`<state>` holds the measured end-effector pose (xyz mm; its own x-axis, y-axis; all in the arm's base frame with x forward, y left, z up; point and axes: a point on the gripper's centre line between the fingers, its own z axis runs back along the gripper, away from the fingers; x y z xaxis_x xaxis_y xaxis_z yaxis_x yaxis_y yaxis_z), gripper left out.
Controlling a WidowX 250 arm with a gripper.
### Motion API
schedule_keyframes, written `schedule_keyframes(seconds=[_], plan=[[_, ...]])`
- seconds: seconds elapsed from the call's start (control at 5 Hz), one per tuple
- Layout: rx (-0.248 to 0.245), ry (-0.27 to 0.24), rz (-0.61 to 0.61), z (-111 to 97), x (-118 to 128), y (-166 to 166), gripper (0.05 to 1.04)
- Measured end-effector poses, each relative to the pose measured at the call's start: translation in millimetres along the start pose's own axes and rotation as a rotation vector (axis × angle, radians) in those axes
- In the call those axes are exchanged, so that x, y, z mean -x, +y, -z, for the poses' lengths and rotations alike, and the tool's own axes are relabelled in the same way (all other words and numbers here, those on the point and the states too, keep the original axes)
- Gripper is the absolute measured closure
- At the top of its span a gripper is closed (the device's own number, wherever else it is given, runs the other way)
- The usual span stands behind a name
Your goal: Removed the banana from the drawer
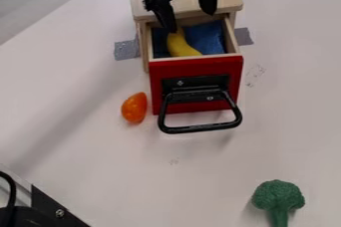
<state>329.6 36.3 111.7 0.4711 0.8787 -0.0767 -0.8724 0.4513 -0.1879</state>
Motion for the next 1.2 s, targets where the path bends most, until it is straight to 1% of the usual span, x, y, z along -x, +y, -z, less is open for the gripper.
schedule_keyframes(seconds=[0.2,0.4,0.8,1.2], plan=[[-0.025,0.020,-0.004,9.3,1.4,3.6,0.083],[-0.049,0.004,-0.017,18.5,3.4,6.4,0.083],[-0.070,-0.025,-0.010,29.9,8.4,10.4,0.083],[-0.075,-0.034,-0.029,32.3,8.1,11.8,0.083]])
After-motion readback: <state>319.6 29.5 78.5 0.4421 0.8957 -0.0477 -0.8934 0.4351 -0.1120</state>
